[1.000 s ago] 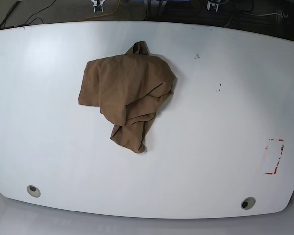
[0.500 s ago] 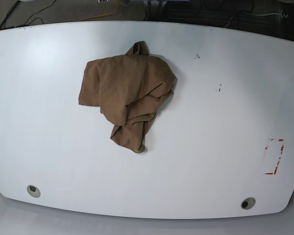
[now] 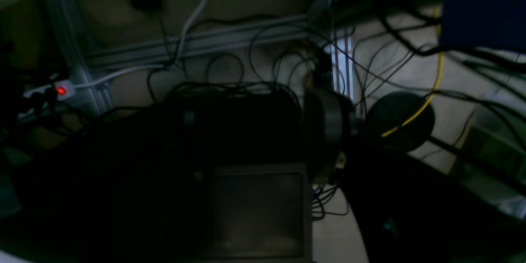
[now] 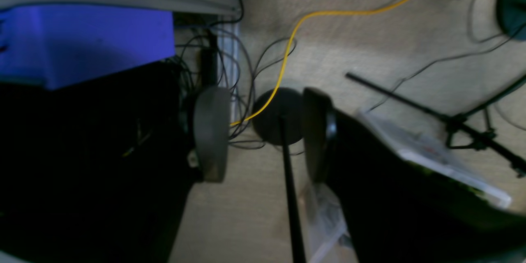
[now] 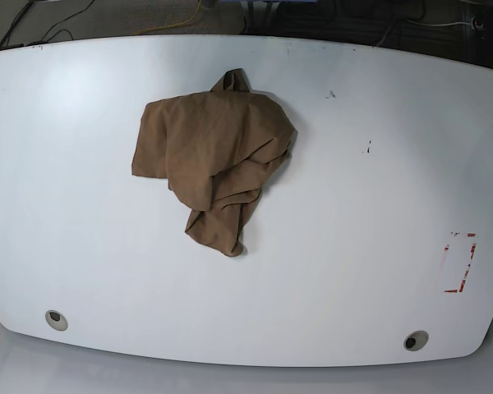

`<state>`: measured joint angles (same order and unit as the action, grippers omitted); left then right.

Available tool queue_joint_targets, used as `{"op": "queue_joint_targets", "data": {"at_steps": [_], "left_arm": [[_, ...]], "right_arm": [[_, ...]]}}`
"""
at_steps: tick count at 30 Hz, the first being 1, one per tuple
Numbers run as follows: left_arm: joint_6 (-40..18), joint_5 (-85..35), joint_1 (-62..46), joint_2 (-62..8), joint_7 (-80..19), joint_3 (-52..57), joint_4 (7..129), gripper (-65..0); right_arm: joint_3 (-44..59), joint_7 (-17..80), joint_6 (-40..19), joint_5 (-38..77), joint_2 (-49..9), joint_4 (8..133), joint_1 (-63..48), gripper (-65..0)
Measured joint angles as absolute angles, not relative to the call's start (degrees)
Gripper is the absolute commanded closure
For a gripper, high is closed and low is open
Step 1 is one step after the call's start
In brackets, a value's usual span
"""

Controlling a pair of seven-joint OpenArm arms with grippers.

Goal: Layout the t-shirt on the table in an organized manner, then fold the t-shirt properly

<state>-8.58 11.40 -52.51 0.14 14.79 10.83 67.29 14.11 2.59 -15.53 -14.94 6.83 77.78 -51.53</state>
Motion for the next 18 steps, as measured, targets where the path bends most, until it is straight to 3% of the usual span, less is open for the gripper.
{"op": "queue_joint_targets", "data": {"at_steps": [18], "left_arm": [[-8.6,6.1,-63.0,-0.3,14.7,10.9,86.1,-29.2]], "right_arm": [[13.5,3.2,-16.1,-8.9,7.1,100.1,-65.3,-27.0]]}}
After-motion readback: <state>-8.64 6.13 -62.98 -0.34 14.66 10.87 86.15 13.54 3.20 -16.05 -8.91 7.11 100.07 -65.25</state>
